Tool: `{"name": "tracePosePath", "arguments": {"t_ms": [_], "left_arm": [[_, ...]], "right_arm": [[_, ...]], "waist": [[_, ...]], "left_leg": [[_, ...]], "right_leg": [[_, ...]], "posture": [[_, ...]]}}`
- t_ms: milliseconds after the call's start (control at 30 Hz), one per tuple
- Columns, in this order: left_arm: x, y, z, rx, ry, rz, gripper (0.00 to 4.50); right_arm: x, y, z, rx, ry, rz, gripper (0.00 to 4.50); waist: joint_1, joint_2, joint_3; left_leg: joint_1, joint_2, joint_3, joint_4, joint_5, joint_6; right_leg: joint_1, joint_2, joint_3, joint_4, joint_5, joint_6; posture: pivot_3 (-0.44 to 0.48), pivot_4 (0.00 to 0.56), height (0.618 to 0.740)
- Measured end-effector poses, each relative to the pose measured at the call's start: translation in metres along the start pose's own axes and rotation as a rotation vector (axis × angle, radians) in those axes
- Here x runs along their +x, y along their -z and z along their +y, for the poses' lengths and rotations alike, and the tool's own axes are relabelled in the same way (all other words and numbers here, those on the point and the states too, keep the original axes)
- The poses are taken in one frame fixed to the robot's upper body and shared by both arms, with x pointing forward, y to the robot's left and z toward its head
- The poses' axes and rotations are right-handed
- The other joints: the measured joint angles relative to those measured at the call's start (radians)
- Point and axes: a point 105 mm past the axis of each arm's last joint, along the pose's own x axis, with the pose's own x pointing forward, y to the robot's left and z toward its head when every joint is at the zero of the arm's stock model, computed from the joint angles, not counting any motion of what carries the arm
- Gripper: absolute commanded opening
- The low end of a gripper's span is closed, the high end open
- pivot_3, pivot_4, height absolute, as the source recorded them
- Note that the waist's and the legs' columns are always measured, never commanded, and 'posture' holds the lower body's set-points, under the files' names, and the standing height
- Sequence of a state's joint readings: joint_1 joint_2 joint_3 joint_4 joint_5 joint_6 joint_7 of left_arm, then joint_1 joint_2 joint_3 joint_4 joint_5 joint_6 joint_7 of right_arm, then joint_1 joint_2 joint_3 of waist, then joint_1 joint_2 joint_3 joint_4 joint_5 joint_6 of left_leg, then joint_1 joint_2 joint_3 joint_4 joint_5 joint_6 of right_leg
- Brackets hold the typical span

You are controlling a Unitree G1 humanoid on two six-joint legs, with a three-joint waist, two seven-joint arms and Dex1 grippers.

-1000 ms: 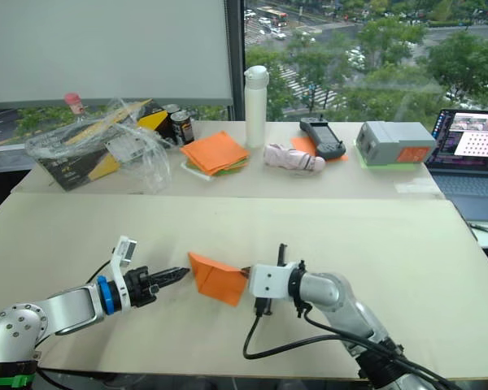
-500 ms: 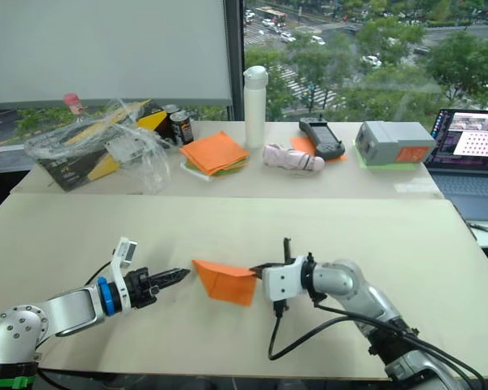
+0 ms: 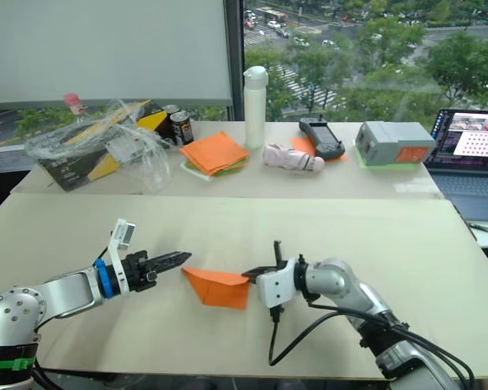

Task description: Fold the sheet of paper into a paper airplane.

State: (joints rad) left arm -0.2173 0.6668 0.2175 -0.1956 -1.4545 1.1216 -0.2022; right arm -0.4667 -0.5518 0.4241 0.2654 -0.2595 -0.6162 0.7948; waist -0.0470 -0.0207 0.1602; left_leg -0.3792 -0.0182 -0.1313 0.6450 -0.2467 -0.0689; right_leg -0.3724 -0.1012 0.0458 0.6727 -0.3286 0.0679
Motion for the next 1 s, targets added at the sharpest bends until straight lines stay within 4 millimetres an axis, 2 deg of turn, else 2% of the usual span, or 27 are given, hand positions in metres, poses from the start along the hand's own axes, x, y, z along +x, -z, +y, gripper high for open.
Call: {"name": "tracePosePath", "arguments": {"t_ms": [233,467,767,867,1000], "left_arm": [[0.014,0.019,0.011,0.064,-0.009,0.124,0.00],[0.027,0.026,0.013,0.113,0.015,0.182,0.00],[0.032,0.035,0.018,0.131,0.013,0.216,0.00],[0.033,0.039,0.020,0.130,0.006,0.225,0.00],[0.033,0.043,0.020,0.132,0.012,0.232,0.00]], "right_arm": [[0.002,-0.002,0.000,0.003,0.003,-0.008,0.03],[0.002,-0.003,0.001,0.000,0.003,-0.012,0.03],[-0.001,-0.005,0.004,-0.013,-0.014,-0.011,0.03],[-0.001,-0.005,0.005,-0.016,-0.025,-0.010,0.82],[-0.002,-0.008,0.001,-0.031,-0.021,-0.016,2.21]], "waist": [[-0.001,0.000,0.000],[-0.001,0.000,0.000],[-0.001,0.000,0.000],[-0.001,0.000,0.000],[-0.001,0.000,0.000]], "left_leg": [[0.000,0.000,0.000,0.000,0.000,0.000],[0.000,0.000,0.000,0.000,0.000,0.000],[0.000,0.000,0.000,0.000,0.000,0.000],[0.000,0.000,0.000,0.000,0.000,0.000],[0.002,0.000,0.000,0.000,0.000,0.001]], "right_leg": [[0.000,0.000,0.000,0.000,0.000,0.000],[0.000,0.000,0.000,0.000,0.000,0.000],[0.000,0.000,0.000,0.001,0.000,0.000],[0.000,0.000,0.000,0.001,0.000,0.000],[0.002,0.000,0.000,0.001,0.000,0.000]], "posture": [[0.000,0.150,0.740],[0.000,0.150,0.740],[0.000,0.150,0.740],[0.000,0.150,0.740],[0.000,0.150,0.740]]}}
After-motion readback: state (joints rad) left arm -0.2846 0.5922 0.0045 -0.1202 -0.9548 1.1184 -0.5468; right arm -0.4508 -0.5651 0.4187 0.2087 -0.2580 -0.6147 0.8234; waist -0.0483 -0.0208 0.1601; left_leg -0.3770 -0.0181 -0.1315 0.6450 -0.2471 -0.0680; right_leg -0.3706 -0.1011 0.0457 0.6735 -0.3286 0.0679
